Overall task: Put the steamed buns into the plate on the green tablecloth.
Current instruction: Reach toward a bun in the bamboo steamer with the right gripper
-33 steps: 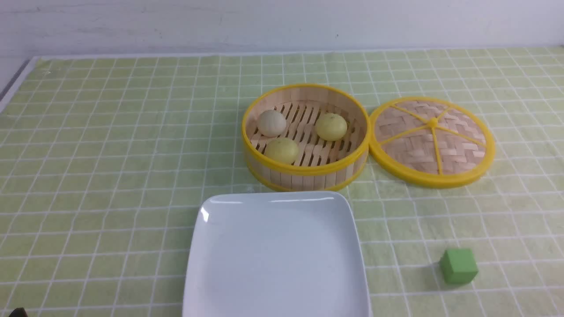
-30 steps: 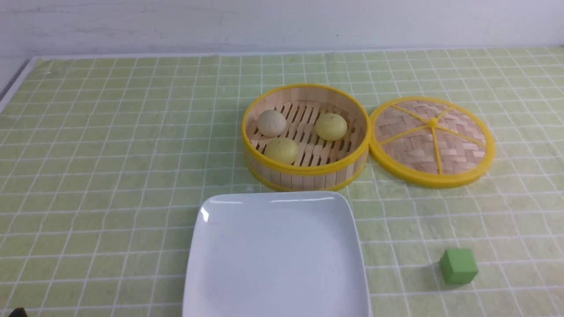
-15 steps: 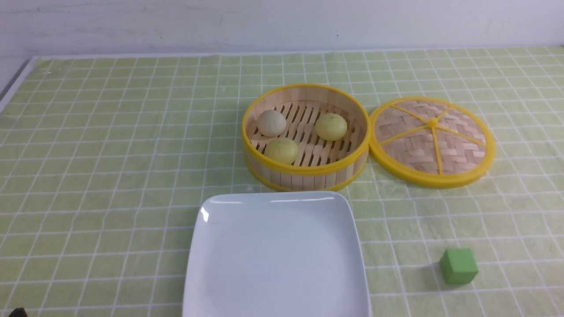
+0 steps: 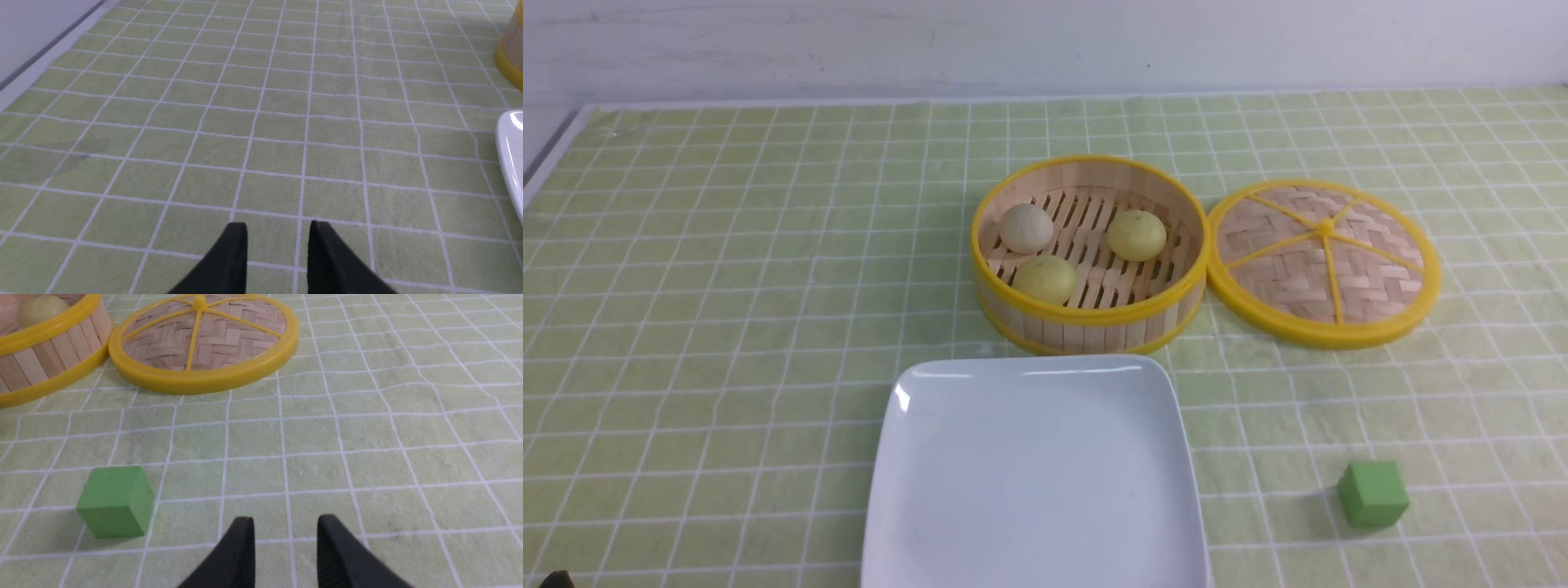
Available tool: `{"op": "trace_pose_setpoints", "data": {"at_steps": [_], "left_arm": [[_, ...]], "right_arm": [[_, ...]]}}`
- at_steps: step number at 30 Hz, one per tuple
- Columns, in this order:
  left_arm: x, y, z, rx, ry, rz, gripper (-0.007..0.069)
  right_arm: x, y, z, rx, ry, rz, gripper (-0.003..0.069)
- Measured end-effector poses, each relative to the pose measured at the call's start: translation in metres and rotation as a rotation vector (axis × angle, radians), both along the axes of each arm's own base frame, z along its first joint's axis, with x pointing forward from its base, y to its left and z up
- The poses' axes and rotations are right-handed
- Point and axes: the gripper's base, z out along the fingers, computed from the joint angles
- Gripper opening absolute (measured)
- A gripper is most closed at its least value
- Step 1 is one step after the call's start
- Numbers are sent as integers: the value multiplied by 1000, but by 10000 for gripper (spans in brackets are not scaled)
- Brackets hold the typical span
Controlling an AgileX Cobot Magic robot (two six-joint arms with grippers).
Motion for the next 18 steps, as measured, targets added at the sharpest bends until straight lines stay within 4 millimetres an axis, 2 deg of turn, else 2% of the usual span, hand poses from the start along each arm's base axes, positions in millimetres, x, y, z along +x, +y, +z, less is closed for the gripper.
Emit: {"op": "trace_pose_setpoints", "data": {"at_steps": [18], "left_arm": [[0,0,0,-12,-1,4,242]], "right_arm": [[0,-2,1,-60,-10,-7,240]]}}
